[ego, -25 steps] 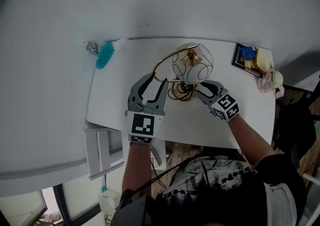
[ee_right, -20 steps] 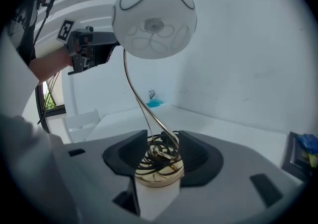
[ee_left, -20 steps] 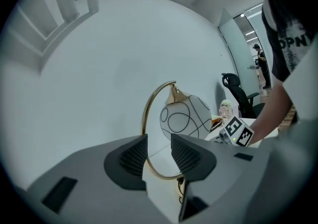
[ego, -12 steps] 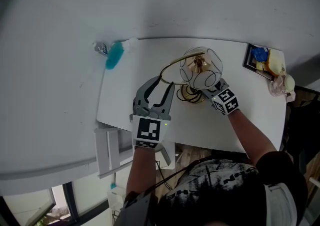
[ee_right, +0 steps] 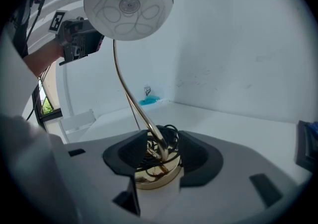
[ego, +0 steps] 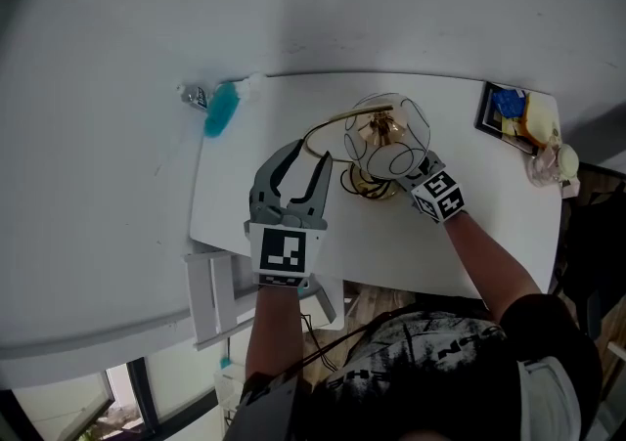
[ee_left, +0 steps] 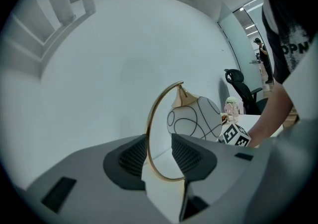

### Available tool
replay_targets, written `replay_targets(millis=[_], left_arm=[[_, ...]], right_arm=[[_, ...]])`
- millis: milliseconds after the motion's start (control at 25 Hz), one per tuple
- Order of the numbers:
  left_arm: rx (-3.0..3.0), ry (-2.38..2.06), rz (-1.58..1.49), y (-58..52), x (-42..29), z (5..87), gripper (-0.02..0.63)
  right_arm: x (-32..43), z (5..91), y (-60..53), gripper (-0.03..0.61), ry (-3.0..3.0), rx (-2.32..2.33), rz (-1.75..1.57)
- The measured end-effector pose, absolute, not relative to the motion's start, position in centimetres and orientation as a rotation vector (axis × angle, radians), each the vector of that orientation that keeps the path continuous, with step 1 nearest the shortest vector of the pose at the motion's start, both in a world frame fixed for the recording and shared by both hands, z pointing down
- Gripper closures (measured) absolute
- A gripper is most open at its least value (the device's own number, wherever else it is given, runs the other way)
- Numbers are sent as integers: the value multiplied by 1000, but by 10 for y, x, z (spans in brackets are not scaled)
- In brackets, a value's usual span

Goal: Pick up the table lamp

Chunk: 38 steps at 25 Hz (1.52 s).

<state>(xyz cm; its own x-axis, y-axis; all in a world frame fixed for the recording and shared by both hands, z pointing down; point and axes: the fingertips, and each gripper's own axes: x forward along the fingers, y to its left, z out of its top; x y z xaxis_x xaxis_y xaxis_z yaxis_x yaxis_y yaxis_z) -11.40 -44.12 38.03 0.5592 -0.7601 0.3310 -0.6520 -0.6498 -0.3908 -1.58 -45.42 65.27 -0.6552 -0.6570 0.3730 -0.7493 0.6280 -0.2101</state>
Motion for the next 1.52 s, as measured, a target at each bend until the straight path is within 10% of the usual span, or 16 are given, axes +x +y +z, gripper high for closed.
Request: replay_targets(millis=[1520], left_arm=[[-2701,1086,-420,-485,-59,338,529]], right_arm=[[-20,663,-471,531,-2630,1331,704]])
